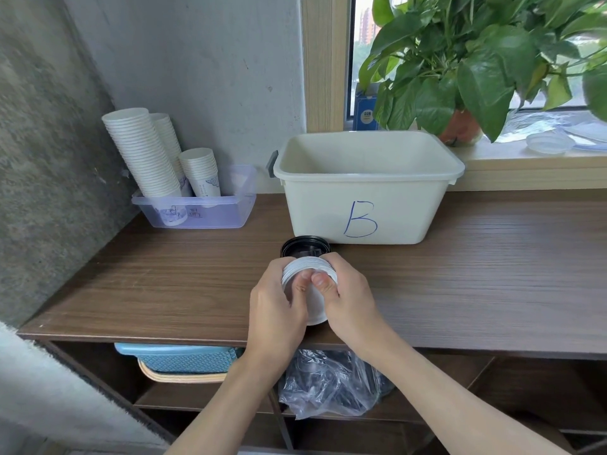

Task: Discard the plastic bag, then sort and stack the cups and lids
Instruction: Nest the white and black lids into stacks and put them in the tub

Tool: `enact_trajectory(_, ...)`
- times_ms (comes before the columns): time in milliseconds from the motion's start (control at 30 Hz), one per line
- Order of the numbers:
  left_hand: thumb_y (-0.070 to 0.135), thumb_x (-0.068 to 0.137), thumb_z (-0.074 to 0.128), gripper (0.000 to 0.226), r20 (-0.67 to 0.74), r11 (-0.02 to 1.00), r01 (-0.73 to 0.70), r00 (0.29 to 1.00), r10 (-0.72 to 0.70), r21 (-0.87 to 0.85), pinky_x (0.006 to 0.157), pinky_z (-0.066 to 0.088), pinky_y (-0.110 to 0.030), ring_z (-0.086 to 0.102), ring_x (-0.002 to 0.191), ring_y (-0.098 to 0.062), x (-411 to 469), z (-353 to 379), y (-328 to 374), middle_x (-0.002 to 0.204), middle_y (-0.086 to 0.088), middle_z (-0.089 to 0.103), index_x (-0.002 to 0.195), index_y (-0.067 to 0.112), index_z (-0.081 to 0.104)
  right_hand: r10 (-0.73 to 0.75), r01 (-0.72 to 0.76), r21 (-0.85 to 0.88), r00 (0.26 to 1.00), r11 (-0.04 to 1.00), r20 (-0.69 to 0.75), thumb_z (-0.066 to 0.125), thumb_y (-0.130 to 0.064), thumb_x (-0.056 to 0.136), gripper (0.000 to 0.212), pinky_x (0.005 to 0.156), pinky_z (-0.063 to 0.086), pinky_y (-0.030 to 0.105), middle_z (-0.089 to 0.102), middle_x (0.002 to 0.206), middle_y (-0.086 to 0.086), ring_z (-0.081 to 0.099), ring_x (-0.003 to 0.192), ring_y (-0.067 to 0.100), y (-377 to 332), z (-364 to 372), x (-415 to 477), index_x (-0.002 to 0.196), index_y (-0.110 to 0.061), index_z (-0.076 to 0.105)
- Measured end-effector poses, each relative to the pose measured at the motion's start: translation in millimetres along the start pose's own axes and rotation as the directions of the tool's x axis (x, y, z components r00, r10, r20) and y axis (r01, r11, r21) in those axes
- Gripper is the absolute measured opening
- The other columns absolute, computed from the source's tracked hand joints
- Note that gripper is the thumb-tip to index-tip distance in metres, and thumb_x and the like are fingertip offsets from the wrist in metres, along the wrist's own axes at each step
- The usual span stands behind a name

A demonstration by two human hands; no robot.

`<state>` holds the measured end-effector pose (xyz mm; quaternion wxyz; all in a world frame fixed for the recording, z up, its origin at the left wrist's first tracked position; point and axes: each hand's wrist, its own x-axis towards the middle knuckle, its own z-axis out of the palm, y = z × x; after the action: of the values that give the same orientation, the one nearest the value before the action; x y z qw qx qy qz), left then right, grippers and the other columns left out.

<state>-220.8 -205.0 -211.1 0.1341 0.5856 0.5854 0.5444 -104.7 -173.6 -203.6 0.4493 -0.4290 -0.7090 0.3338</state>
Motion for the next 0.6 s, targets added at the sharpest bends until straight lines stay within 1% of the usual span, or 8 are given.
enact_trajectory(67, 0.021, 0.095, 0.06, 0.026, -0.023, 1.0, -0.009, 1.0, 0.01, 0.014, 0.067, 0.04, -0.005, 0.06, 0.08, 0.003, -2.1, 0.7, 1.1, 0.08, 0.018, 0.064, 0.091, 0.044, 0.049, -0.007, 0.007, -0.01, 1.0, 1.0, -0.005, 0.053, -0.009, 0.094, 0.006, 0.063, 0.037, 0.009, 0.062, 0.08, -0.005, 0.053, 0.076, 0.003, -1.2, 0.1, -0.3, 0.091, -0.011, 0.058)
enact_trajectory(133, 0.02, 0.095, 0.06, 0.028, -0.033, 1.0, -0.012, 0.999, 0.013, 0.021, 0.066, 0.039, -0.005, 0.059, 0.079, 0.004, -3.0, 1.1, 2.7, 0.078, 0.019, 0.063, 0.089, 0.044, 0.048, -0.013, 0.012, -0.02, 1.0, 1.0, -0.017, 0.053, -0.009, 0.093, 0.006, 0.062, 0.037, 0.01, 0.063, 0.079, -0.001, 0.053, 0.075, 0.006, -0.8, 1.1, -0.5, 0.09, -0.007, 0.059)
enact_trajectory(200, 0.022, 0.095, 0.06, 0.026, -0.029, 1.0, 0.0, 1.0, 0.001, 0.01, 0.066, 0.04, -0.005, 0.06, 0.079, 0.005, -2.8, 0.7, 4.4, 0.078, 0.019, 0.064, 0.089, 0.044, 0.049, -0.01, 0.01, -0.01, 1.0, 1.0, -0.027, 0.053, -0.012, 0.095, 0.009, 0.062, 0.038, 0.012, 0.064, 0.079, 0.001, 0.053, 0.075, 0.01, -0.4, 1.9, -0.8, 0.09, -0.007, 0.059)
enact_trajectory(267, 0.022, 0.095, 0.061, 0.025, -0.025, 1.0, 0.011, 1.0, -0.012, -0.02, 0.068, 0.041, -0.005, 0.061, 0.08, 0.005, -0.8, -0.5, 5.2, 0.078, 0.019, 0.066, 0.09, 0.045, 0.052, 0.0, 0.0, 0.01, 1.0, 1.0, -0.021, 0.052, -0.018, 0.096, 0.013, 0.063, 0.038, 0.01, 0.063, 0.079, -0.004, 0.055, 0.077, 0.007, -0.5, 1.8, -0.9, 0.089, -0.011, 0.058)
enact_trajectory(333, 0.024, 0.094, 0.062, 0.02, -0.031, 0.997, 0.034, 0.999, -0.036, -0.069, 0.07, 0.043, -0.006, 0.063, 0.082, 0.004, 1.3, -2.1, 5.6, 0.081, 0.02, 0.069, 0.092, 0.043, 0.057, 0.013, -0.013, 0.021, 1.0, 1.0, 0.002, 0.05, -0.025, 0.097, 0.015, 0.066, 0.041, 0.011, 0.065, 0.083, -0.007, 0.057, 0.08, 0.005, -1.1, 1.8, -0.7, 0.092, -0.014, 0.06)
enact_trajectory(467, 0.029, 0.093, 0.063, 0.004, -0.015, 0.982, 0.086, 0.996, -0.09, -0.167, 0.072, 0.046, -0.011, 0.066, 0.084, -0.002, 3.5, -8.4, 4.5, 0.089, 0.019, 0.071, 0.095, 0.03, 0.067, 0.046, -0.05, 0.062, 0.996, 0.997, 0.07, 0.049, -0.029, 0.098, 0.016, 0.074, 0.047, 0.018, 0.068, 0.092, -0.007, 0.06, 0.087, 0.005, -6.5, -3.8, -0.4, 0.099, -0.021, 0.062)
enact_trajectory(533, 0.03, 0.092, 0.064, 0.004, -0.032, 0.982, 0.066, 0.997, -0.073, -0.179, 0.071, 0.044, -0.009, 0.065, 0.083, 0.0, 13.4, -16.6, 11.7, 0.088, 0.019, 0.07, 0.094, 0.027, 0.067, 0.032, -0.046, 0.1, 0.99, 0.994, 0.139, 0.047, -0.035, 0.097, 0.018, 0.076, 0.047, 0.02, 0.068, 0.093, -0.012, 0.06, 0.088, 0.003, -16.4, -12.5, 4.6, 0.104, -0.026, 0.062)
enact_trajectory(600, 0.034, 0.09, 0.064, 0.009, -0.094, 0.988, 0.005, 0.995, -0.02, -0.155, 0.07, 0.041, -0.005, 0.063, 0.082, 0.005, 33.5, -26.3, 24.8, 0.082, 0.017, 0.07, 0.093, 0.026, 0.067, -0.009, -0.016, 0.153, 0.987, 0.988, 0.162, 0.045, -0.045, 0.094, 0.029, 0.072, 0.044, 0.017, 0.065, 0.087, -0.021, 0.058, 0.081, 0.0, -32.4, -26.3, 15.1, 0.108, -0.026, 0.061)
